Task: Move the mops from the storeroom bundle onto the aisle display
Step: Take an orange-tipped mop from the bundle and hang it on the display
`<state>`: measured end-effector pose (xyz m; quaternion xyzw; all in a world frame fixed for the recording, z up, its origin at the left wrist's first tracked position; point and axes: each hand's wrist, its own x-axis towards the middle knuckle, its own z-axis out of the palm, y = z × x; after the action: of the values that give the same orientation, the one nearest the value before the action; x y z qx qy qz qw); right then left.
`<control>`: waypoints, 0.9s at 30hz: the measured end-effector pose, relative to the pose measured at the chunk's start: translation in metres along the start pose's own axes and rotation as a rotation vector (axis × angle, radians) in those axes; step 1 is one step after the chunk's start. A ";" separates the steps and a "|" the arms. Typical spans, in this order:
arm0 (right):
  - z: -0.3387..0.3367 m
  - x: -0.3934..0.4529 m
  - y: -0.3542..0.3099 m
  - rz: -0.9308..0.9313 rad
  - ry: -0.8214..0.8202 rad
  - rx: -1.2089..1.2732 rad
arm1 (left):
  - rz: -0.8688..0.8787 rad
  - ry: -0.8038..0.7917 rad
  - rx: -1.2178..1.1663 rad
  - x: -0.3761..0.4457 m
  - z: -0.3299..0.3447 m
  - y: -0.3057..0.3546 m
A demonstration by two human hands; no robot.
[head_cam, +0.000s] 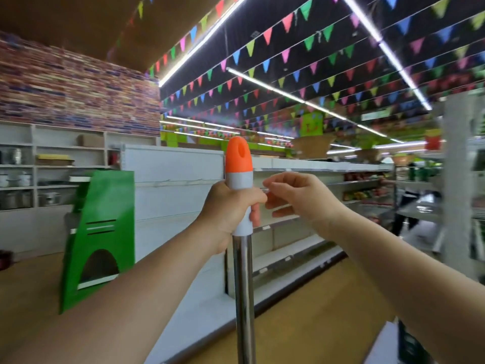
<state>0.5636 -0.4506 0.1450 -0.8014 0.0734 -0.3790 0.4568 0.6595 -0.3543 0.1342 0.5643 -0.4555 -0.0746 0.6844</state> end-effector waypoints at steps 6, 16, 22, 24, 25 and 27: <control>-0.035 -0.041 -0.016 0.051 0.202 -0.084 | -0.007 -0.090 -0.059 -0.011 0.035 0.009; -0.101 -0.115 -0.025 0.154 0.454 -0.224 | -0.029 -0.296 -0.195 -0.042 0.117 0.028; -0.163 -0.166 -0.034 0.187 0.557 -0.255 | -0.061 -0.432 -0.298 -0.064 0.183 0.048; -0.186 -0.180 -0.036 0.194 0.572 -0.267 | -0.075 -0.465 -0.327 -0.073 0.208 0.055; -0.199 -0.186 -0.036 0.199 0.580 -0.274 | -0.084 -0.478 -0.340 -0.078 0.222 0.058; -0.223 -0.197 -0.037 0.209 0.593 -0.283 | -0.092 -0.497 -0.354 -0.086 0.248 0.064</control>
<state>0.2669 -0.4889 0.1337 -0.7001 0.3366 -0.5325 0.3362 0.4078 -0.4535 0.1289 0.4210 -0.5629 -0.3194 0.6356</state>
